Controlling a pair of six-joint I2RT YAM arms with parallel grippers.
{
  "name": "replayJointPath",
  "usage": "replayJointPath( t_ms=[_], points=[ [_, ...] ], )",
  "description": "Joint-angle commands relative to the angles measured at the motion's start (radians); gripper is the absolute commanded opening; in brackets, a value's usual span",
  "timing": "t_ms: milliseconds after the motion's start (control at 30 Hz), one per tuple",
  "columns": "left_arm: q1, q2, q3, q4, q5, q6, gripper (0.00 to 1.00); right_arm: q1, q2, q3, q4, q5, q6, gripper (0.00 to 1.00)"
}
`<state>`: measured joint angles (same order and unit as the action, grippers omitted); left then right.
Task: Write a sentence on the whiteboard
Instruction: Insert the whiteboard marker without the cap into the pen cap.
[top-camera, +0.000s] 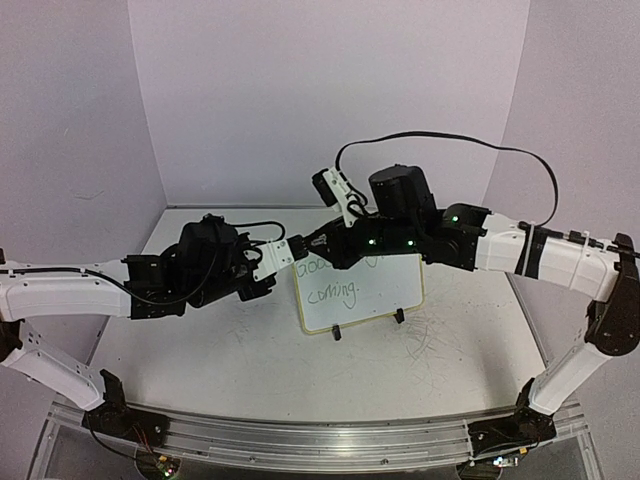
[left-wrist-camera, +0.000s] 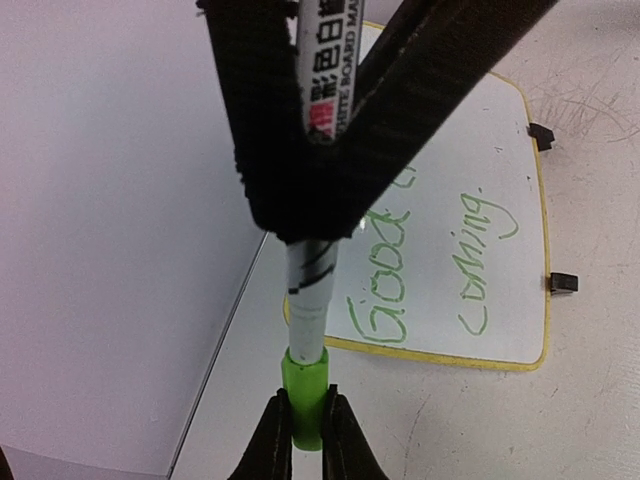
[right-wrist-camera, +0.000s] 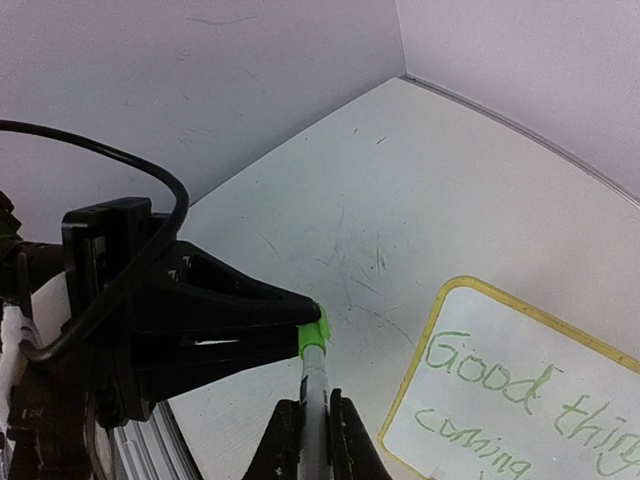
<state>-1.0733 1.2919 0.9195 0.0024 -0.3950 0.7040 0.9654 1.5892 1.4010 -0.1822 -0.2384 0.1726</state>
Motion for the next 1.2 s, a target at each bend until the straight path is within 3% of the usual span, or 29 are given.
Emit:
replayJointPath(
  t_ms=[0,300,667,967,1167],
  points=[
    [-0.003,-0.021,0.042,0.010,0.013,-0.012,0.00,0.011,0.037,0.054,-0.001,0.054,-0.016,0.00],
    [-0.008,-0.045,0.069,0.005,0.048,-0.019,0.00,0.012,0.118,0.098,-0.037,-0.014,-0.036,0.00],
    [-0.099,-0.085,0.100,0.037,0.034,0.066,0.00,0.017,0.218,0.168,-0.070,-0.209,-0.032,0.00],
    [-0.136,-0.102,0.079,0.100,0.024,0.053,0.00,0.081,0.292,0.185,-0.028,-0.151,0.044,0.00],
    [-0.138,-0.124,0.055,0.092,-0.024,-0.001,0.00,0.058,0.213,0.100,0.043,-0.108,0.061,0.00]
  ],
)
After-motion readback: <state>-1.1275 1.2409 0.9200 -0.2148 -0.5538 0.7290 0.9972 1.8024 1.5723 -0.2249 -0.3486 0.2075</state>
